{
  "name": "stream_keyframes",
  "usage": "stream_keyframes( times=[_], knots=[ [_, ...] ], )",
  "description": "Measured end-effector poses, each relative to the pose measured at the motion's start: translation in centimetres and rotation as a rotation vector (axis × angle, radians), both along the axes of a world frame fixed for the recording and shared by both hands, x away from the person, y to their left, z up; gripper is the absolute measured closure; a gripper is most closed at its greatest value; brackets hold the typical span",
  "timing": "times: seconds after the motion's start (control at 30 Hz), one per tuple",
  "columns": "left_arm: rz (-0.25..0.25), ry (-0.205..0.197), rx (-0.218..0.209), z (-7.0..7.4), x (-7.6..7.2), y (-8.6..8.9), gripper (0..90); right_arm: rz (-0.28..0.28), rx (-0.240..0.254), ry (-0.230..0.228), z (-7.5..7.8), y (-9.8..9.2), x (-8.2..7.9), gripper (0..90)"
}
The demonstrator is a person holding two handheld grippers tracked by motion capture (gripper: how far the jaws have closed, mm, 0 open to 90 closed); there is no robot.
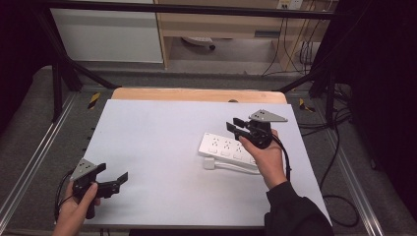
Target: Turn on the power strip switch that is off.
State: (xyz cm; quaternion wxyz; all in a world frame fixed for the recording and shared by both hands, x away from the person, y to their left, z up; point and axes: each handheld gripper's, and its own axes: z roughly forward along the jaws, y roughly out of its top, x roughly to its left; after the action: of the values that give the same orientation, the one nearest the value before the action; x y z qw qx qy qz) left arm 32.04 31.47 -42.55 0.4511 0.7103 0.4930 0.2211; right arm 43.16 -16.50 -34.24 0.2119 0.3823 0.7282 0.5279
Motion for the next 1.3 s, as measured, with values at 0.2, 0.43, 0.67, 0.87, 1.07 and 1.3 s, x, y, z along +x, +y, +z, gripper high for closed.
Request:
stream_keyframes(
  times=[0.2,0.43,0.67,0.87,1.07,1.3],
  knots=[
    [0.001,0.001,0.0,0.0,0.0,0.0,6.0,0.008,-0.002,0.008,-1.0,0.5,0.2,69.5],
    [-0.001,0.0,0.005,0.0,0.0,0.0,6.0,0.015,-0.016,0.024,-2.2,1.0,0.3,73.7],
    [-0.002,0.0,0.006,0.0,0.0,0.0,6.0,0.022,-0.026,0.039,-3.4,1.3,0.3,76.5],
    [-0.003,0.0,0.01,0.0,0.0,0.0,6.1,0.023,-0.035,0.052,-4.3,1.6,0.2,78.7],
    [-0.005,0.003,0.013,0.0,0.0,0.0,6.0,0.013,-0.044,0.07,-5.2,1.8,0.1,80.7],
    [-0.006,0.004,0.014,-0.1,0.0,0.0,6.1,0.032,-0.05,0.084,-6.1,2.2,0.0,82.8]
  ],
)
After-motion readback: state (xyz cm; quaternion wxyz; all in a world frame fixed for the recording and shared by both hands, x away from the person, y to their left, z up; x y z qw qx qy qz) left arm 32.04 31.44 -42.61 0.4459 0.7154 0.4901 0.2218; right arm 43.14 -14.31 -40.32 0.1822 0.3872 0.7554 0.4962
